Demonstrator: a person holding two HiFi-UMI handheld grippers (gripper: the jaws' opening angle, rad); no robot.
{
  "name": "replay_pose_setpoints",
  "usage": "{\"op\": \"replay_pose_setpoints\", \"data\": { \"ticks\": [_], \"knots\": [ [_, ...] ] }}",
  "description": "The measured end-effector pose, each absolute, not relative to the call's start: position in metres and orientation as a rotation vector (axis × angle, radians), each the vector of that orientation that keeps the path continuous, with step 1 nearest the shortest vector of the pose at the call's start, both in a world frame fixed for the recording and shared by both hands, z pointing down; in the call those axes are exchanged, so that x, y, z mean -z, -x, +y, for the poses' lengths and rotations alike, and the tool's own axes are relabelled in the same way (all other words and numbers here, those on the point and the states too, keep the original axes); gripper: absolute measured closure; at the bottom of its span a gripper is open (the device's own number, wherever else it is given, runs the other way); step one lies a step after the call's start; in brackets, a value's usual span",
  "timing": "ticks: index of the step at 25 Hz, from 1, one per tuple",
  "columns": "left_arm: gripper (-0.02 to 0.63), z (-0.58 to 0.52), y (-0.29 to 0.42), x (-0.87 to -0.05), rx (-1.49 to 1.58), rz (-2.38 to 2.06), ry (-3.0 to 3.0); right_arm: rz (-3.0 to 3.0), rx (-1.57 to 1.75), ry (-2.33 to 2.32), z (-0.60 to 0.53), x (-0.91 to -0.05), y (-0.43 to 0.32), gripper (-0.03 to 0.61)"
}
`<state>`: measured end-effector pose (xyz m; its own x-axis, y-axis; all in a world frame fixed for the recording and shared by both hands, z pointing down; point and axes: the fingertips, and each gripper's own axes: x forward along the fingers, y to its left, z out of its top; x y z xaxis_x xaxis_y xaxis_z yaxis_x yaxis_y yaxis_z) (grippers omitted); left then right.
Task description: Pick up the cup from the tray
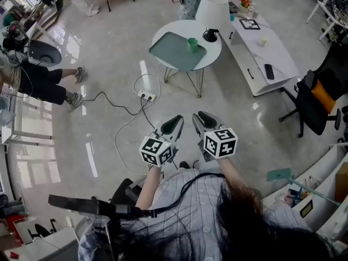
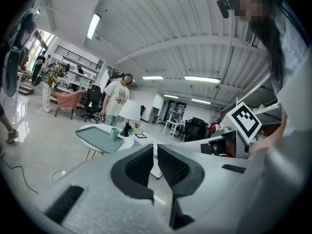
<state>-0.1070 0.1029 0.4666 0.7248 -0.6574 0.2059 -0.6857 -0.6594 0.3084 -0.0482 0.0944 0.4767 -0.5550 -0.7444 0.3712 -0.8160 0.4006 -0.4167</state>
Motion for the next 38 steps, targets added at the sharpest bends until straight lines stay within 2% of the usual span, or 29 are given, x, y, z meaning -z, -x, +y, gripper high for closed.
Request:
{"op": "replay_pose_setpoints", "data": {
  "ticks": [29,38],
  "knots": [
    [0.597,-0.036,0.015,-0.479,-0.164,-1.174,-2.502,-2.596,-0.891,-1.221,-0.056,-0.492,-0.039,0.469],
    [0.597,-0.053,0.012,-0.484,-0.194,-1.172,-2.484,-2.599,-0.931,-1.197,-0.073,-0.498,-0.040,0.469]
  ]
}}
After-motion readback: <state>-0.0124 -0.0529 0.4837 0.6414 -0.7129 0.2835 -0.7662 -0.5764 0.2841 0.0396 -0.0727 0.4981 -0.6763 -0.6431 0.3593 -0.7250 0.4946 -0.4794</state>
